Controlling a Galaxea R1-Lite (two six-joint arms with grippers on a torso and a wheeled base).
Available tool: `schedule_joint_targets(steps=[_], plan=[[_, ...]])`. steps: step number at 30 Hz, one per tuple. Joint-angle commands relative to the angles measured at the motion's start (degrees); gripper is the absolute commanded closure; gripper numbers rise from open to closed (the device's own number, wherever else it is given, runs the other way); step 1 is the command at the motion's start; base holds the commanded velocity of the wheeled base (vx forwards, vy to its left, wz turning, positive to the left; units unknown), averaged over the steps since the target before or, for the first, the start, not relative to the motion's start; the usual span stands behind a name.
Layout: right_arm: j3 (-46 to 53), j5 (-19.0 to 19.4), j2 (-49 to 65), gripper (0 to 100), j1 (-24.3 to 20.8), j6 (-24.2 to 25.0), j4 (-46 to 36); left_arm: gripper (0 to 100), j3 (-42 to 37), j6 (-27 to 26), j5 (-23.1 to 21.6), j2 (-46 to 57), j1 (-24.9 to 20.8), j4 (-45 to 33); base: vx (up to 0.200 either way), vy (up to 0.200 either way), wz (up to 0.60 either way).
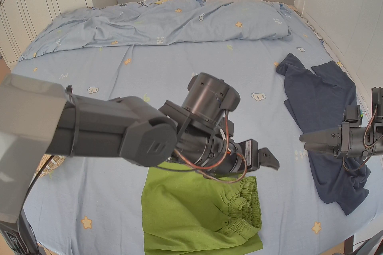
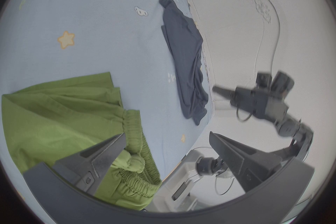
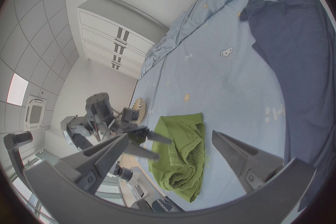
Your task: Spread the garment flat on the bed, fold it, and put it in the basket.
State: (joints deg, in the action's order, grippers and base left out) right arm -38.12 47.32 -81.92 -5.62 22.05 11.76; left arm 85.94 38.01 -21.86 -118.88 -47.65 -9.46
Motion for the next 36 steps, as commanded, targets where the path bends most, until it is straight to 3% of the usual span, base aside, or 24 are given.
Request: schedule_joint_targets(steps=[1, 2, 4, 9, 12, 15, 18, 19, 23, 28, 36], plan=[[2.0, 0.0, -0.3, 0, -6.3, -0.3, -0.1, 0, 7.0, 4.9, -2.2, -3.5, 3.9, -2.8, 0.000, 0.000, 0.00], [2.7, -0.4, -0.6, 0, -9.6, -0.5, -0.1, 0, 6.5, 6.5, -2.3, -2.2, 5.2, -3.5, 0.000, 0.000, 0.00], [2.6, -0.4, -0.7, 0, -11.5, -0.8, -0.1, 0, 5.7, 6.7, -2.3, -0.1, 6.3, -3.6, 0.000, 0.000, 0.00], [1.3, -0.4, -3.0, 0, -20.5, -0.8, -1.9, 0, -7.7, 5.7, -4.6, 11.5, 11.8, -3.3, 0.000, 0.000, 0.00], [0.7, -0.4, -3.9, 0, -22.1, -0.9, -3.0, 0, -11.3, 5.0, -4.9, 13.6, 13.3, -3.0, 0.000, 0.000, 0.00], [-0.8, -2.0, -10.6, 0, -25.8, -4.9, -4.2, 0, -25.8, 1.4, -6.0, 19.4, 19.3, 1.5, 0.000, 0.000, 0.00], [-1.8, -5.3, -13.6, 0, -27.5, -6.7, -4.3, 0, -32.2, 1.1, -6.6, 20.8, 22.3, 6.2, 0.000, 0.000, 0.00], [-2.1, -8.3, -15.7, 0, -28.8, -7.7, -4.3, 0, -37.5, 1.0, -7.3, 21.4, 25.2, 12.0, 0.000, 0.000, 0.00], [-3.7, -9.9, -17.5, 0, -29.7, -9.5, -4.2, 0, -46.1, 1.0, -7.9, 21.1, 29.7, 23.6, 0.000, 0.000, 0.00], [-6.3, -10.5, -21.5, 0, -30.0, -10.8, -4.2, 0, -49.3, 1.2, -8.0, 17.5, 32.1, 32.1, 0.000, 0.000, 0.00], [-9.0, -13.4, -23.4, 0, -34.6, -12.5, -4.6, 0, -48.6, 1.1, -8.2, 16.1, 31.8, 32.8, 0.000, 0.000, 0.00]])
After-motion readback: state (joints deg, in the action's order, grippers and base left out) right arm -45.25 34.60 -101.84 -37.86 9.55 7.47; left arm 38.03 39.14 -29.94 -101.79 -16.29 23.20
